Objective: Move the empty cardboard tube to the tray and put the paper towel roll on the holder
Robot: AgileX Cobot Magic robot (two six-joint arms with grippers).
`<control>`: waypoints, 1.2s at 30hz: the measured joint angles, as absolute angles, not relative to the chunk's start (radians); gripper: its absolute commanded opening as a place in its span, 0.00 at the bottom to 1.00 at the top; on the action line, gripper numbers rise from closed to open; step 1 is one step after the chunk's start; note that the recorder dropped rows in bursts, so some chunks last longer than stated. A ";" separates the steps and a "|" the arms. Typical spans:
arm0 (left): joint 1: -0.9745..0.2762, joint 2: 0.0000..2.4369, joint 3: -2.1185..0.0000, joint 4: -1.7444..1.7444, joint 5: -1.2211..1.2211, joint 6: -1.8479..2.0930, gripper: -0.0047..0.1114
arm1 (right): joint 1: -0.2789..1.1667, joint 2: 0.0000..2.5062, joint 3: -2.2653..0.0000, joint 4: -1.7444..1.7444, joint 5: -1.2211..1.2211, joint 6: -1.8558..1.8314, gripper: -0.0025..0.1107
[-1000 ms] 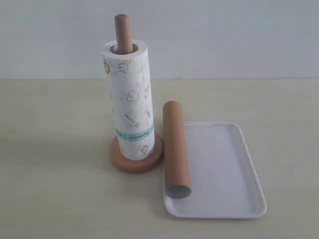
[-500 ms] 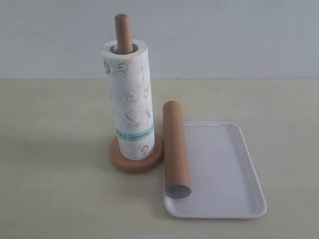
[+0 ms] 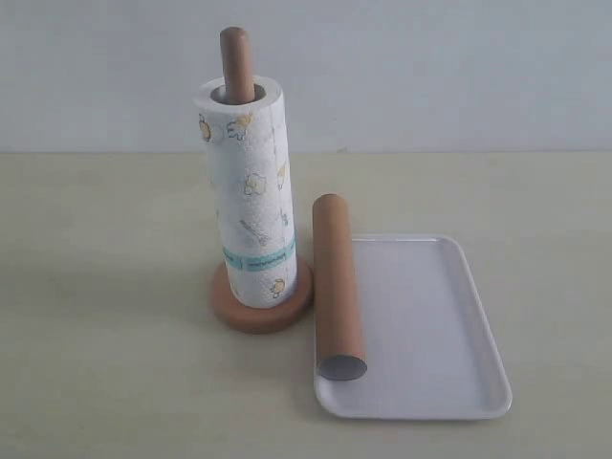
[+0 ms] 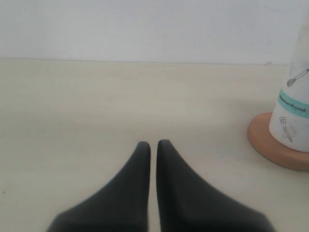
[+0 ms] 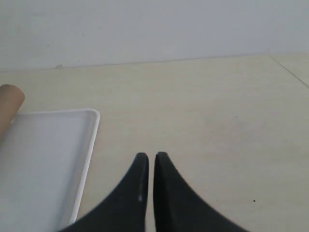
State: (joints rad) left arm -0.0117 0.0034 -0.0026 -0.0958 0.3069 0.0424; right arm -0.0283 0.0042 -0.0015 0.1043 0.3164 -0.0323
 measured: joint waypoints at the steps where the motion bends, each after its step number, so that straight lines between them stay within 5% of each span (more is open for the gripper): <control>1: -0.012 0.003 -0.003 -0.096 0.307 0.042 0.08 | -0.028 0.004 0.000 0.104 0.324 -0.032 0.06; 36: -0.012 0.003 -0.003 -0.096 0.307 0.042 0.08 | 0.079 0.004 0.001 0.106 0.339 -0.030 0.06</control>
